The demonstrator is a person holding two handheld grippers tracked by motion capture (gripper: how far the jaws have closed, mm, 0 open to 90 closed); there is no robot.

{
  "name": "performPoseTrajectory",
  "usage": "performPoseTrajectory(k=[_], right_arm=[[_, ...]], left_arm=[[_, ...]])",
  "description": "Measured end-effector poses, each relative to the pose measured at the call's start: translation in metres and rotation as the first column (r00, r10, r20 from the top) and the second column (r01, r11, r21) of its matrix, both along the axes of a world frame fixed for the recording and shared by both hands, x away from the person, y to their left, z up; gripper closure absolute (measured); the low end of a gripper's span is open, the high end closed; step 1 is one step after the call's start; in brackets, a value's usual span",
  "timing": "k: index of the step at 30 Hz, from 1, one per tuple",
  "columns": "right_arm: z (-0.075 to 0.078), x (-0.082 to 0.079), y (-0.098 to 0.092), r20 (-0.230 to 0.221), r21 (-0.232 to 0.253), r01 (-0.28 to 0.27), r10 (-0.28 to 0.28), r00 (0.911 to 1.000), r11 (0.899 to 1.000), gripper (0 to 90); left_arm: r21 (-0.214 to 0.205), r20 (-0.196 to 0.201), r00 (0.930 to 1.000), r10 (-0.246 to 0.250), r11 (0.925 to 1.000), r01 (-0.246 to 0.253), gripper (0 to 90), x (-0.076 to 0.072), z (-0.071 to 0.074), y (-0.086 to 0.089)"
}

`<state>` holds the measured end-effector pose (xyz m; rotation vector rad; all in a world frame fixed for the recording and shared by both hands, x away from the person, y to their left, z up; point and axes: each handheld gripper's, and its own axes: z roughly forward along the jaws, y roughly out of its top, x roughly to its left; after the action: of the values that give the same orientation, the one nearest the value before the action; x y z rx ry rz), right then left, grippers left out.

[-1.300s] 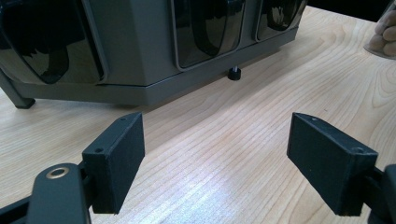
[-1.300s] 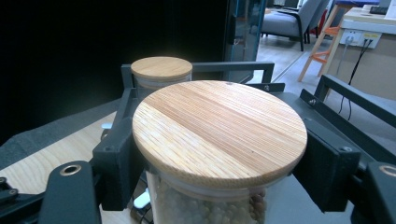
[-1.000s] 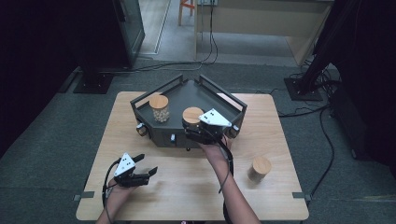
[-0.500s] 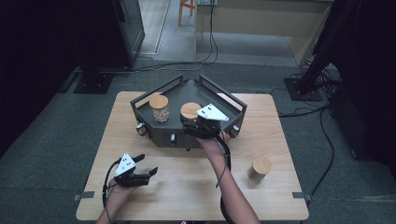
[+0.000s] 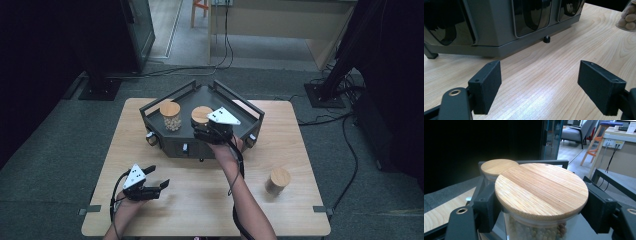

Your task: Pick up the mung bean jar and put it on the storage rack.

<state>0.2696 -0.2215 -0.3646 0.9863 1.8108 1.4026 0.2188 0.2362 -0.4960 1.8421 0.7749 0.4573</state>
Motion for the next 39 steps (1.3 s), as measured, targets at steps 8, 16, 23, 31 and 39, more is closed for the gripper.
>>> performPoseTrajectory(k=[8,16,23,31,39], right_arm=[[0.000,0.005,0.002,0.000,-0.004,0.012,-0.012,0.9999,1.000,24.9],[-0.002,0.009,0.002,-0.002,-0.002,0.020,-0.020,0.9998,1.000,24.9],[-0.004,0.013,0.003,0.000,-0.001,0.030,-0.030,0.9996,1.000,24.9],[-0.006,0.019,0.005,-0.014,0.001,0.044,-0.044,0.9989,0.999,24.9],[-0.013,0.028,0.012,-0.040,-0.002,0.059,-0.059,0.9975,0.998,24.9]], left_arm=[[0.000,0.001,1.0000,0.001,1.0000,-0.001,18.7,0.000,0.000,0.001],[0.000,0.001,1.0000,-0.002,1.0000,0.002,18.7,0.001,0.000,0.001],[-0.002,0.000,1.0000,0.000,1.0000,0.000,18.7,0.001,0.000,0.001],[-0.003,-0.001,1.0000,-0.003,1.0000,0.003,18.7,0.001,0.000,0.001],[-0.005,-0.003,1.0000,-0.004,1.0000,0.004,18.7,0.001,-0.001,0.001]])
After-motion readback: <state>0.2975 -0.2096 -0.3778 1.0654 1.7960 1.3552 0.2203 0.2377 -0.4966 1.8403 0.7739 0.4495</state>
